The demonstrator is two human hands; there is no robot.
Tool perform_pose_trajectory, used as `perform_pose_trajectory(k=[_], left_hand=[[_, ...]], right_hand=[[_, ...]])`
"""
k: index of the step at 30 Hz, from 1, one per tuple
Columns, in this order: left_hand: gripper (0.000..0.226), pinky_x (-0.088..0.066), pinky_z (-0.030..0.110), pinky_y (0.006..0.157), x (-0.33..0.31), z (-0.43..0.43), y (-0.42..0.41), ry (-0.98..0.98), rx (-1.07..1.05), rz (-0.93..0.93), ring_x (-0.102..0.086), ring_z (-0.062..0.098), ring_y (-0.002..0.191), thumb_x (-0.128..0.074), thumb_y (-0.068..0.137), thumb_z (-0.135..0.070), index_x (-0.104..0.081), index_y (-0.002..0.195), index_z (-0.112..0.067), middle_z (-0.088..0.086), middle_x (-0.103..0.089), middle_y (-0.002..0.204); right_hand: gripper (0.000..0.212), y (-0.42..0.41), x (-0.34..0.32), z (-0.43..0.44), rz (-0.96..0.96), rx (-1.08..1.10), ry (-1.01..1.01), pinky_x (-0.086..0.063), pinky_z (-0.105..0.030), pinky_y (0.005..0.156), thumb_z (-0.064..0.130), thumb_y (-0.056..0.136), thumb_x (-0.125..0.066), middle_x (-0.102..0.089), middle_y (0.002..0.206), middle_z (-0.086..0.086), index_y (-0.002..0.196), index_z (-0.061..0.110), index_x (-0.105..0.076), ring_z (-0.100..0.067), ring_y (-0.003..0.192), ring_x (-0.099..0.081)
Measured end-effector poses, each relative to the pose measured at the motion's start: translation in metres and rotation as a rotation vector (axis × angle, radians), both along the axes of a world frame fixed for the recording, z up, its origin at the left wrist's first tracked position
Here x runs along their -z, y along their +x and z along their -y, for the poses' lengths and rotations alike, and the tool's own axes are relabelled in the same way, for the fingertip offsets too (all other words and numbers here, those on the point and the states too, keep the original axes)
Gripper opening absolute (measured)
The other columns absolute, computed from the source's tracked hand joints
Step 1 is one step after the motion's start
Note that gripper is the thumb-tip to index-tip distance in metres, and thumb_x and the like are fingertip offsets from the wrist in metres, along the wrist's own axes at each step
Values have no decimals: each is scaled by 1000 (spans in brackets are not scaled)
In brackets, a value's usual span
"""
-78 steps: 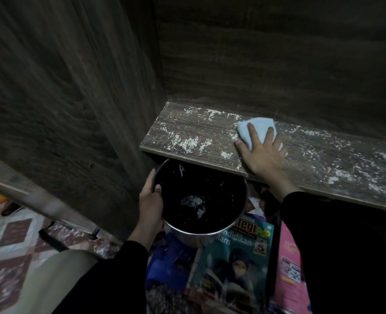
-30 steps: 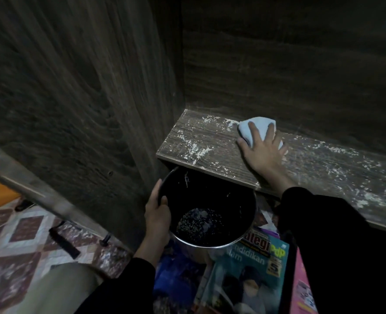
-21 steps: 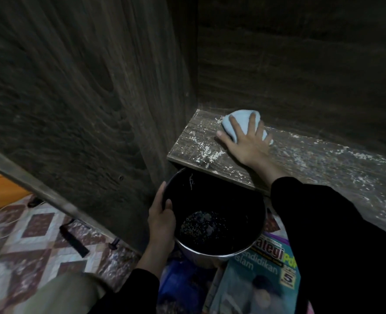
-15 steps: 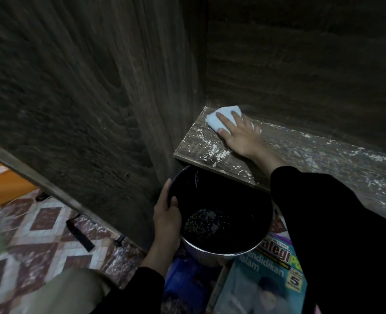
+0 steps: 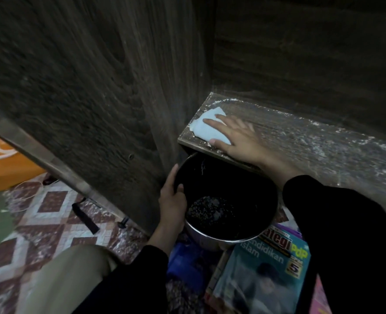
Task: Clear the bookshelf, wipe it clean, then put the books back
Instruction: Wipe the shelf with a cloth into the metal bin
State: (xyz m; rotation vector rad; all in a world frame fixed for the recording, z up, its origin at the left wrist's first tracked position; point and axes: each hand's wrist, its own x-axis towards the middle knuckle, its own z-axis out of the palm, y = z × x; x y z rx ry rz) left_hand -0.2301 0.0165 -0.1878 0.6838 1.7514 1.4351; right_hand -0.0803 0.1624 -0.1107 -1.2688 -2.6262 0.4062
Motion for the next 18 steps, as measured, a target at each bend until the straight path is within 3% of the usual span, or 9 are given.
perform_pose_trajectory(k=[7,11,15,18], left_hand=[[70,-36,38,112,-16,5,4,19,52,-5,-51,14,125,-37,81,24,-48,139,-14,3,-56,133],[80,-37,44,111,-14,6,4,22,87,-8,-50,16,128,-36,73,27,-47,140,-15,3,-56,135],[85,-38,47,110,-10,6,2,34,67,12,-52,18,126,-36,68,27,-49,138,-22,2,-58,133],[86,-40,46,108,-7,6,0,20,52,33,-53,17,125,-35,69,28,-50,137,-24,2,-60,131]], right_hand=[[47,18,5,28,-75,-120,95,-21,-49,112,36,97,-51,-34,153,-1,142,43,-38,-26,138,-27],[43,32,9,38,-175,-159,125,-30,-40,105,27,94,-54,-46,143,-6,136,34,-50,-26,129,-40],[42,43,-3,39,-459,-38,-5,-31,-28,106,23,91,-58,-52,135,-6,133,27,-55,-17,126,-44],[45,57,-10,26,-622,132,79,-34,-24,103,24,90,-60,-55,133,-8,134,21,-54,-20,122,-49]])
